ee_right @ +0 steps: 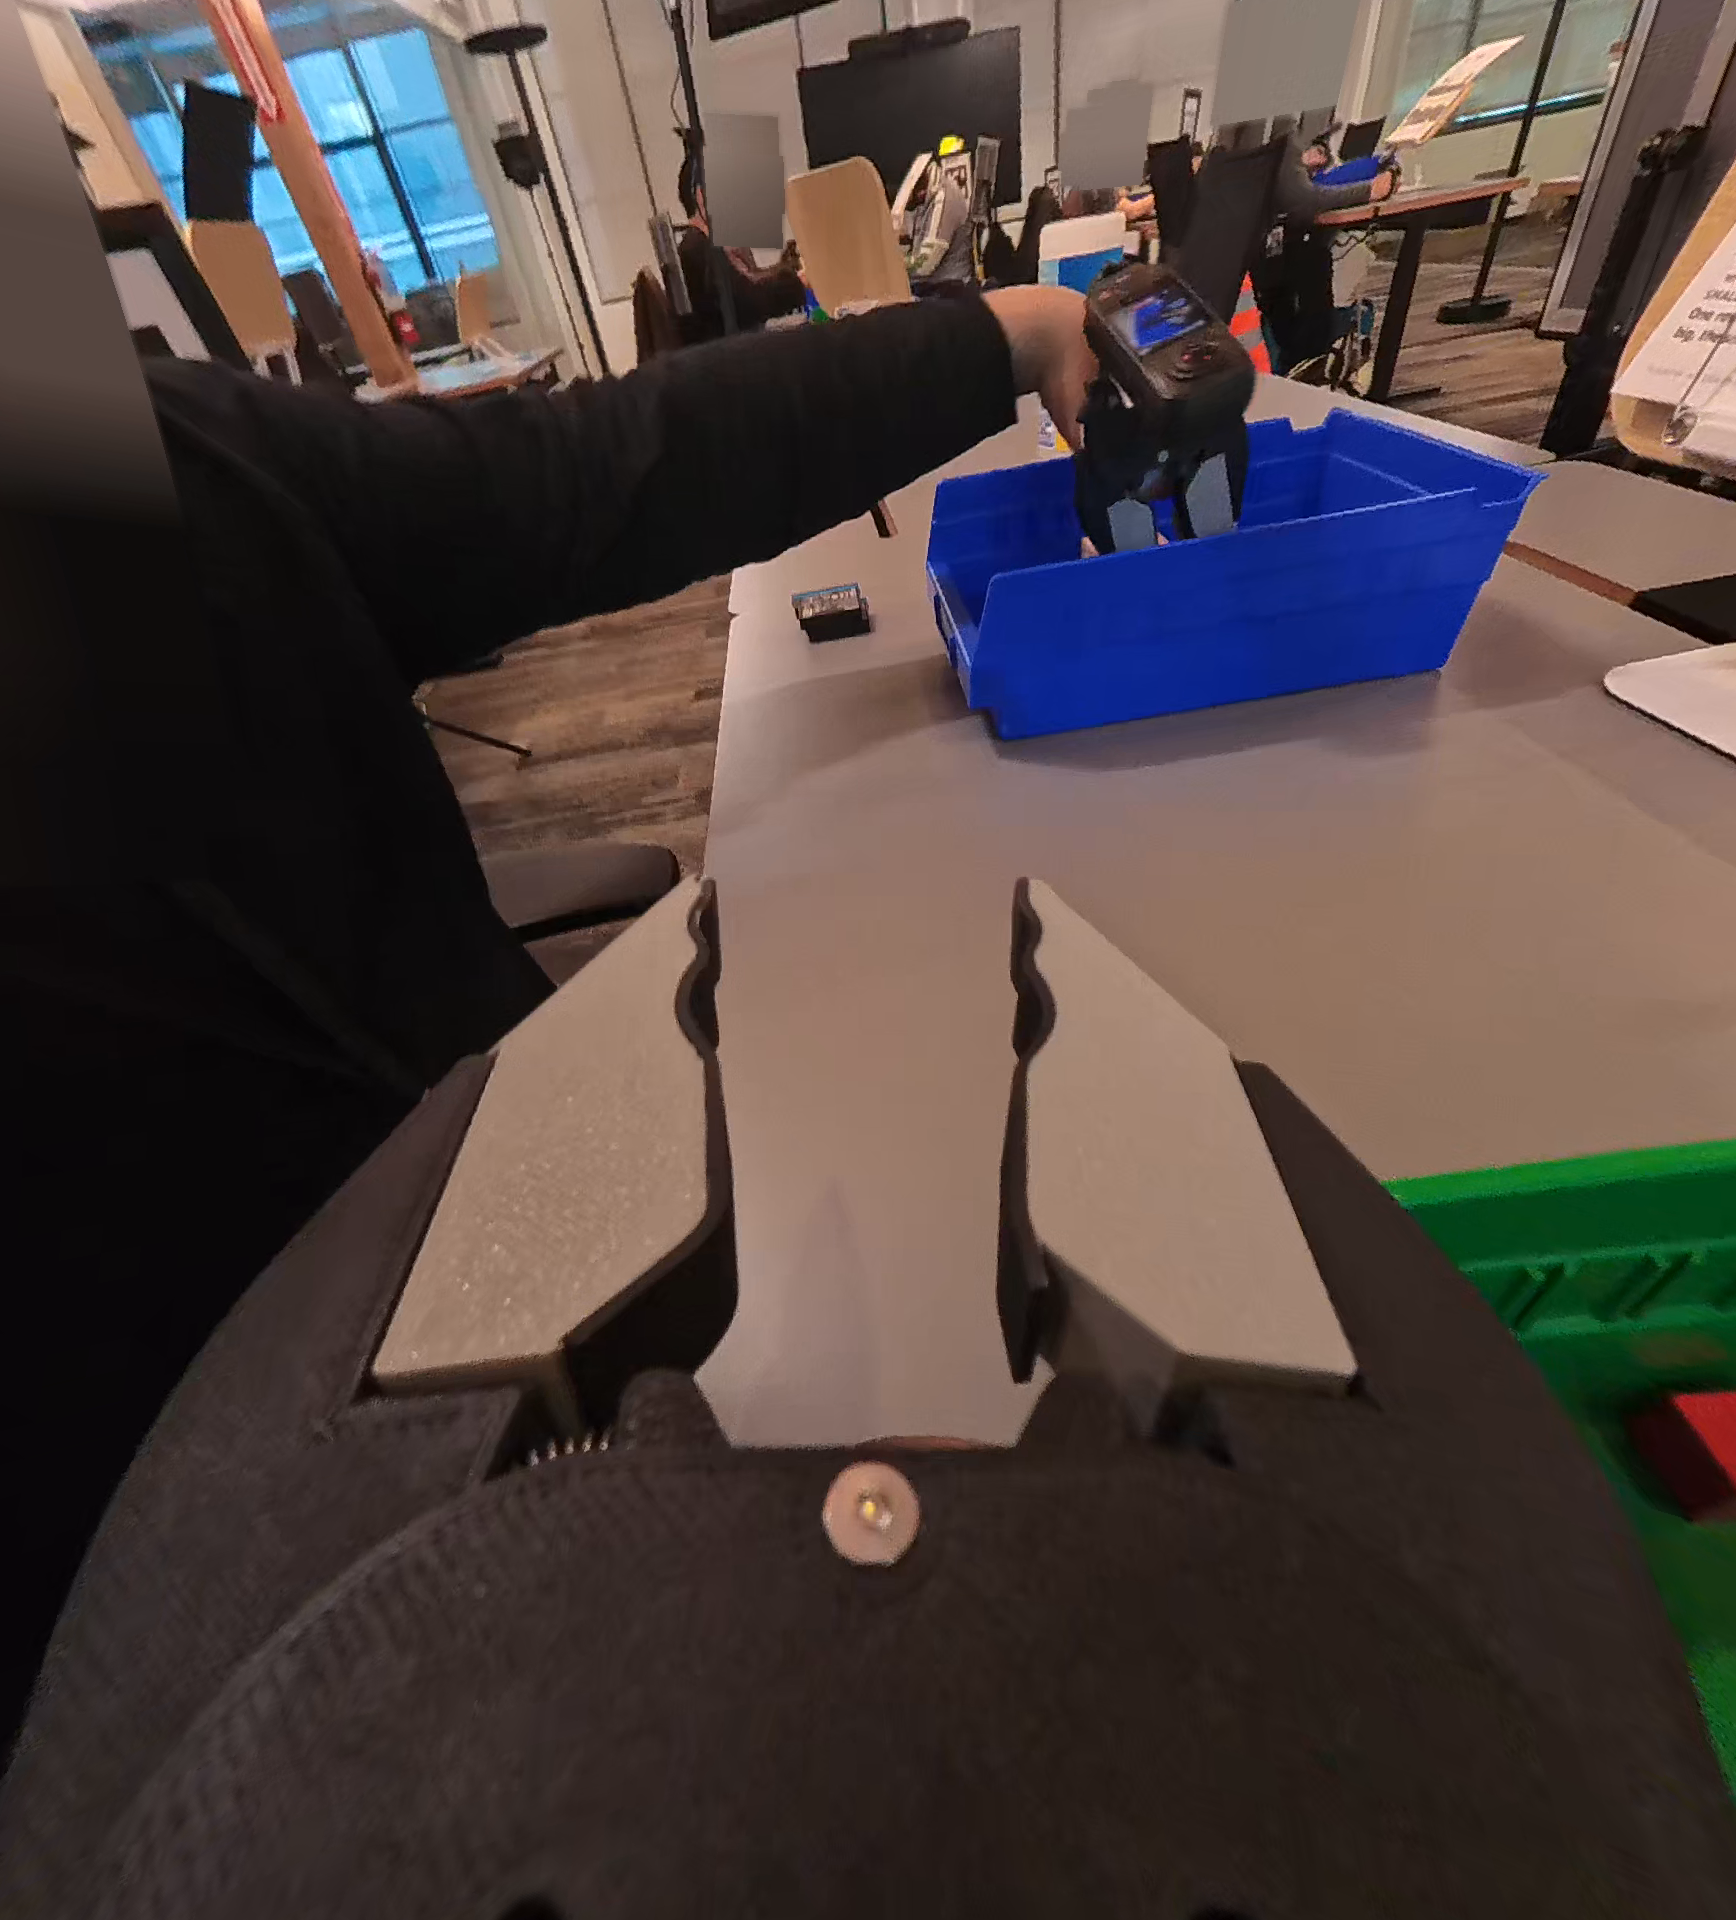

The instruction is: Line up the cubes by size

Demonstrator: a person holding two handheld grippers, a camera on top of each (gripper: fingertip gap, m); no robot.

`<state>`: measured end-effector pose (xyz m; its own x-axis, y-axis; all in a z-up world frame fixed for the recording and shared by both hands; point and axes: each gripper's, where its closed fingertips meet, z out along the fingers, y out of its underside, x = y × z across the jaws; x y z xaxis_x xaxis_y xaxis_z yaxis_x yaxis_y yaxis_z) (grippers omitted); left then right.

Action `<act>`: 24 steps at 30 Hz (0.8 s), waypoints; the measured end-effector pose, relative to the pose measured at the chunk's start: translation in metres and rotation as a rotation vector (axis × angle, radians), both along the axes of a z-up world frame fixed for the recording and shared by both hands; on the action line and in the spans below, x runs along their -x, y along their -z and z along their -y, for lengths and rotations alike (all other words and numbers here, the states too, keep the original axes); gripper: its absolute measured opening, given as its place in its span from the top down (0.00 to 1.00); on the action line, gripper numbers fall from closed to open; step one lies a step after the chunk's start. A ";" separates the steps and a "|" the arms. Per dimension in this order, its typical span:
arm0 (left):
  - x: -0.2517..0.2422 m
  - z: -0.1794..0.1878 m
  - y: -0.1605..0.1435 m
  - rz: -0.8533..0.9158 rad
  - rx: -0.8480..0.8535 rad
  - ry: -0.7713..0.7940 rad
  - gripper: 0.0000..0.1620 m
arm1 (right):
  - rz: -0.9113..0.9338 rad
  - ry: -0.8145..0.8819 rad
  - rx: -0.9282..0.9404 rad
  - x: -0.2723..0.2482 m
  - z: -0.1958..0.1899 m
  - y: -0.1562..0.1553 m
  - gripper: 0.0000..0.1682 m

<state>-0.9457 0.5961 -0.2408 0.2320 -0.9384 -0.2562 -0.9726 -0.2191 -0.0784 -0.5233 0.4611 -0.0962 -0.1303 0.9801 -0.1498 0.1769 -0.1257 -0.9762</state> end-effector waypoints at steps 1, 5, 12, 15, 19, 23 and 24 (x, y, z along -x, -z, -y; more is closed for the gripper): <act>0.000 -0.001 -0.004 -0.011 -0.028 0.020 0.84 | -0.001 0.014 0.017 0.003 -0.002 -0.001 0.69; -0.031 -0.010 -0.059 0.127 -0.333 0.105 0.84 | -0.003 0.076 0.088 0.026 -0.010 -0.008 0.66; -0.186 0.076 -0.176 0.757 -0.717 0.471 0.85 | -0.005 0.041 0.236 0.099 -0.018 -0.020 0.65; -0.237 0.114 -0.185 0.828 -0.756 0.625 0.85 | -0.047 -0.067 0.334 0.131 -0.013 -0.030 0.64; -0.275 0.136 -0.187 0.869 -0.792 0.721 0.85 | -0.089 -0.155 0.425 0.156 -0.008 -0.036 0.65; -0.282 0.135 -0.185 0.893 -0.805 0.715 0.84 | -0.145 -0.250 0.443 0.159 0.003 -0.042 0.85; -0.282 0.134 -0.184 0.910 -0.797 0.707 0.85 | -0.145 -0.247 0.442 0.159 0.002 -0.041 0.85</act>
<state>-0.6638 0.4621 -0.0567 0.1485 -0.6000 -0.7861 -0.3987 0.6912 -0.6028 -0.6821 0.4589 -0.0554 -0.3998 0.7648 -0.5051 0.1202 -0.5026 -0.8561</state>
